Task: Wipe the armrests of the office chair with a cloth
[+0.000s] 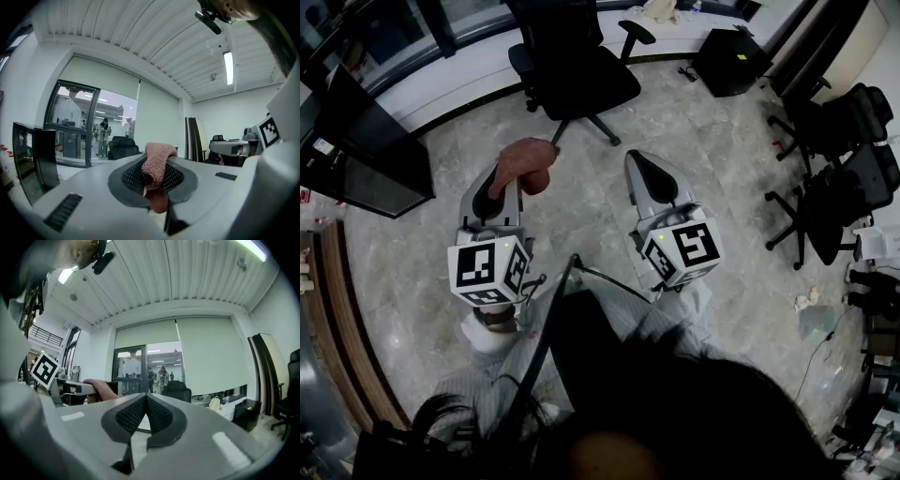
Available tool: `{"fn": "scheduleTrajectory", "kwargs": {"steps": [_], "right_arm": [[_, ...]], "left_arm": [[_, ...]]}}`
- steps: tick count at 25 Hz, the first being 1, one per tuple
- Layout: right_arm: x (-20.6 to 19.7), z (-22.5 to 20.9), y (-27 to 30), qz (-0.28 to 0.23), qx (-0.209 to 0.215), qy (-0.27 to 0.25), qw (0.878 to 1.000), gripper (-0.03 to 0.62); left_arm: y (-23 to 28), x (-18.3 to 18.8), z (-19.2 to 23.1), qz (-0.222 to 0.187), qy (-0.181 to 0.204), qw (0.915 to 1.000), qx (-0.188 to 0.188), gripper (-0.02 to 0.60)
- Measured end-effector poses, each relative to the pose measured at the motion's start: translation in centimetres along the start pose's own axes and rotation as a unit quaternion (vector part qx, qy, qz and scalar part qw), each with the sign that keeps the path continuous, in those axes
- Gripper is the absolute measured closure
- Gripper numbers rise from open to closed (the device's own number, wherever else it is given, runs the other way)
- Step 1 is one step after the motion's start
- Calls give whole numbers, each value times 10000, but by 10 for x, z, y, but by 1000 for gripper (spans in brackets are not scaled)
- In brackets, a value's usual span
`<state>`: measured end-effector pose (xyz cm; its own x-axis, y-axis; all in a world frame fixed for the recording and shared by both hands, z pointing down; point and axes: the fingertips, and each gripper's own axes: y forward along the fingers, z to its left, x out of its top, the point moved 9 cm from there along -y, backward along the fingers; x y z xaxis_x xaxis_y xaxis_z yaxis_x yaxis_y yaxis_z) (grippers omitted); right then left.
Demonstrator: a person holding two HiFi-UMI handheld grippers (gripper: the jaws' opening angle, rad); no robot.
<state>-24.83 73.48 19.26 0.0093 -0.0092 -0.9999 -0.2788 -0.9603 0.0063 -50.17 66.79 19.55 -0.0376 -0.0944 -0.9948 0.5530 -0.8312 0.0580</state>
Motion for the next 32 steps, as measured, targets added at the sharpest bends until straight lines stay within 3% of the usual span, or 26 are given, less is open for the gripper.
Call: {"fn": "scheduleTrajectory", "kwargs": {"steps": [10, 23, 28, 32], "right_arm": [[-3, -10, 2, -7, 6, 40, 10000, 594], [-24, -56, 16, 58, 80, 240, 9997, 592], [-38, -79, 48, 182, 160, 305, 9992, 592], [-43, -114, 105, 193, 190, 293, 9992, 592]], "left_arm": [[9, -1, -6, 33, 15, 10000, 17, 549], [50, -15, -19, 207, 56, 9995, 211, 549], [87, -22, -6, 312, 51, 9990, 323, 549], [149, -25, 16, 363, 19, 9984, 444, 549]]}}
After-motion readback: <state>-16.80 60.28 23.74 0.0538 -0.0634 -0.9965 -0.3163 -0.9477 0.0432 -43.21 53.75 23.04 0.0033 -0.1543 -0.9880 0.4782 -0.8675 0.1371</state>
